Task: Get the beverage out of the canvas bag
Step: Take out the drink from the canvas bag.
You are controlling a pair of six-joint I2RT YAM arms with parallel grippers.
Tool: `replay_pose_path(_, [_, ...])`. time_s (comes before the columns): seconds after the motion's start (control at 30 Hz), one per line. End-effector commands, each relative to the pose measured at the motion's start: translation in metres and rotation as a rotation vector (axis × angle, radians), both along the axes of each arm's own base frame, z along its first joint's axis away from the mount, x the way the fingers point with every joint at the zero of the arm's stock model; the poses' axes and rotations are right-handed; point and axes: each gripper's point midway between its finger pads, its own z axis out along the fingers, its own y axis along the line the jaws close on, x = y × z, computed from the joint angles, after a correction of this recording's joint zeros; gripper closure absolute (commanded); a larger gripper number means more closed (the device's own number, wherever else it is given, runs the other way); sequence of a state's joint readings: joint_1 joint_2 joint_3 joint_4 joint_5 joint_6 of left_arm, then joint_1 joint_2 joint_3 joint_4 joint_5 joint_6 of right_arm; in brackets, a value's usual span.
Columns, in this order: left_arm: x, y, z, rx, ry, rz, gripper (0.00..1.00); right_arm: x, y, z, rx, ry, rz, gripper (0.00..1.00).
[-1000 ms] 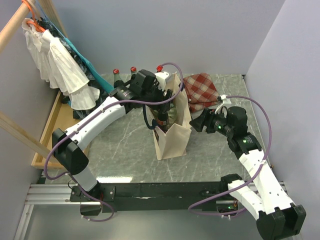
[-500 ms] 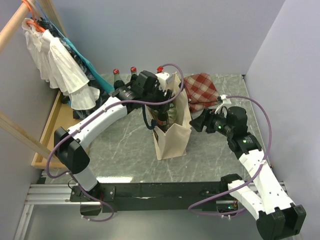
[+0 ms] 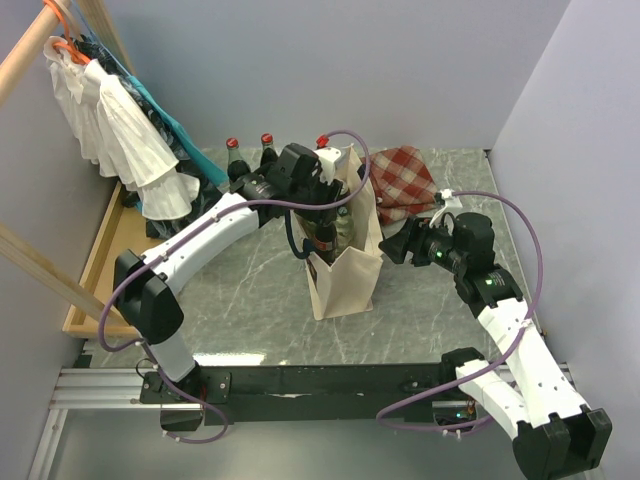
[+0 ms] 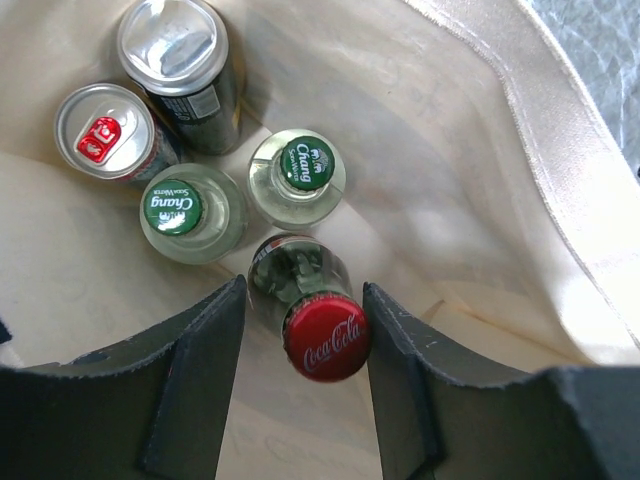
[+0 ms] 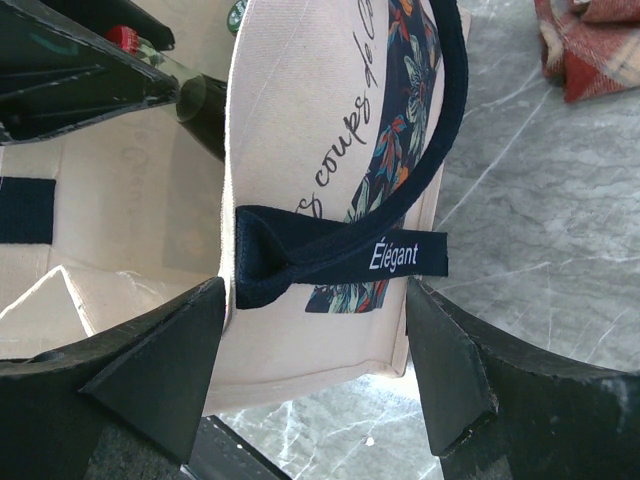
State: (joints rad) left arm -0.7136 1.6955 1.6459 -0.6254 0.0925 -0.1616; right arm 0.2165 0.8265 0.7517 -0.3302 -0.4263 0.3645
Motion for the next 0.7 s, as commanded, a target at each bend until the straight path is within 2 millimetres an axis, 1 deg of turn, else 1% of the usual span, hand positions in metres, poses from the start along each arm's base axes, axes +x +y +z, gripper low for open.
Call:
replay_pose_path(0.0, [0.001, -0.004, 0.009, -0.017, -0.019, 0.001, 0.44, 0.004, -0.001, 0.003, -0.017, -0.032, -0.004, 0.21])
replay_pose_path(0.2, [0.003, -0.003, 0.011, -0.02, -0.026, 0.011, 0.45, 0.004, -0.001, 0.003, -0.016, -0.031, -0.004, 0.22])
replay_pose_path(0.33, [0.003, -0.003, 0.017, -0.038, -0.043, 0.018, 0.45, 0.004, -0.001, 0.002, -0.016, -0.031, -0.004, 0.21])
replay_pose_path(0.5, [0.003, -0.003, 0.021, -0.051, -0.051, 0.017, 0.49, 0.004, 0.0, 0.001, -0.015, -0.025, -0.002, 0.22])
replay_pose_path(0.6, [0.004, -0.002, 0.021, -0.049, -0.053, 0.034, 0.56, 0.005, -0.001, 0.001, -0.017, -0.025, -0.004, 0.21])
replay_pose_path(0.67, [0.003, -0.002, 0.023, -0.058, -0.061, 0.03, 0.56, 0.004, -0.001, 0.002, -0.015, -0.027, -0.003, 0.21])
